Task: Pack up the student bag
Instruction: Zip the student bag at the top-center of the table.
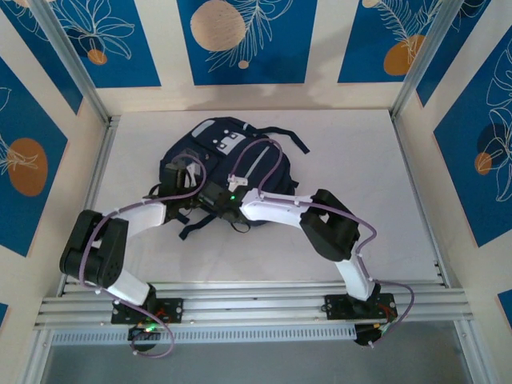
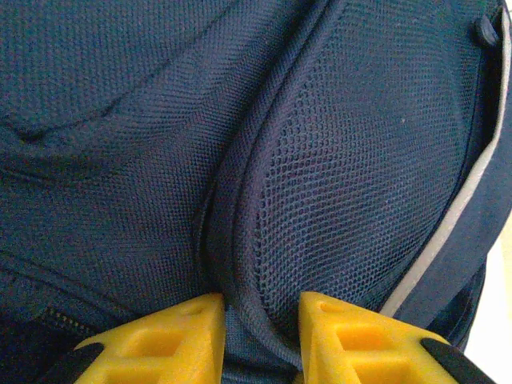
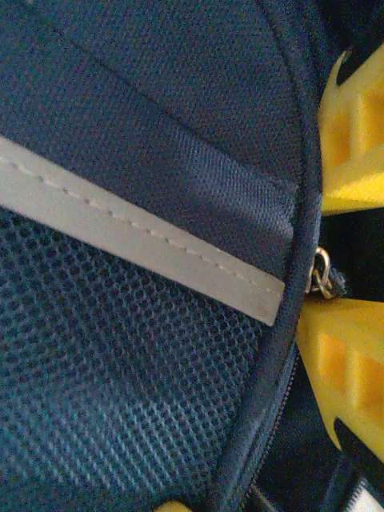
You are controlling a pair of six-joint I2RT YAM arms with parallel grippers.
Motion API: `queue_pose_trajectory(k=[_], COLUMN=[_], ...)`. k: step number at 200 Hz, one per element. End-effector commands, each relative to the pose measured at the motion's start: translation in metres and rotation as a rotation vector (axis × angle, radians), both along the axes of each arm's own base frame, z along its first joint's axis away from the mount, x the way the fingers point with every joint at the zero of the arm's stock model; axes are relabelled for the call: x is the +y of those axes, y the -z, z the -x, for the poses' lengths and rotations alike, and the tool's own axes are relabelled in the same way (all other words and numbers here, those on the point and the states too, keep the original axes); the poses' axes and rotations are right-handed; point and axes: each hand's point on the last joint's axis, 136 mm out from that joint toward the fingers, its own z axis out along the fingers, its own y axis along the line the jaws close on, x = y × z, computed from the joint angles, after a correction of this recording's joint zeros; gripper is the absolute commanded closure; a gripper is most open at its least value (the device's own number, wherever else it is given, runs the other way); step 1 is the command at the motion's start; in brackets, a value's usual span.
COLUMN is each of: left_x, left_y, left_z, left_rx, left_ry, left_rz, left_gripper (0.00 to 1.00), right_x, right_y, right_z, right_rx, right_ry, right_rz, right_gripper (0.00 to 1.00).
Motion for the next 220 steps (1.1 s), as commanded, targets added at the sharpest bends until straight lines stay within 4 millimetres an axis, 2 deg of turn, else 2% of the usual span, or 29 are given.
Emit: queue_pose_trajectory(k=[1,18,43,57,78,89,98,134,186,220], left_x=[-0.007,-0.007,-0.003,-0.004,-0.006,-0.009,-0.012,-0.015,-0.013,-0.01], left_y=[0.008,0.007,0.008,0.008,0.01,0.012,0.01,0.004,-0.002,-0.001], left_z=[0.009,0.01,0.005,0.0,-0.014,-0.021,-0.026,-0.037,-0.032,-0.03], left_rx=[0.039,0.041,0.046,0.048,0.048,0.052,0.044,0.018,0.016,0.022], left_ry=[0.04,0.036,0.003,-0.012,-0.037,-0.045,-0.045,-0.047,-0.025,-0.004], left_rz=[0.046,0.048,0.035,0.041,0.056,0.065,0.077,0.087,0.054,0.011], left_gripper=[0.7,0.66,0.46,0.4,0.39,0.43,0.5,1.0,1.0,1.0], right_x=[-0.034,-0.035,-0.027,-0.023,-0.015,-0.01,-0.008,-0.008,-0.051,-0.091], right_y=[0.02,0.022,0.001,-0.015,-0.033,-0.039,-0.043,-0.053,-0.049,-0.039], right_z=[-0.013,-0.014,-0.019,-0.021,-0.021,-0.019,-0.018,-0.011,-0.003,-0.006], right_rx=[-0.013,-0.004,-0.052,-0.063,-0.03,-0.003,0.026,0.121,0.247,0.288], right_ry=[0.085,0.065,-0.016,-0.067,-0.151,-0.199,-0.232,-0.367,-0.443,-0.509], right_rz=[0.137,0.107,0.048,0.005,-0.12,-0.201,-0.257,-0.391,-0.319,-0.075], right_gripper=[0.75,0.86,1.0,1.0,1.0,1.0,1.0,1.0,1.0,1.0])
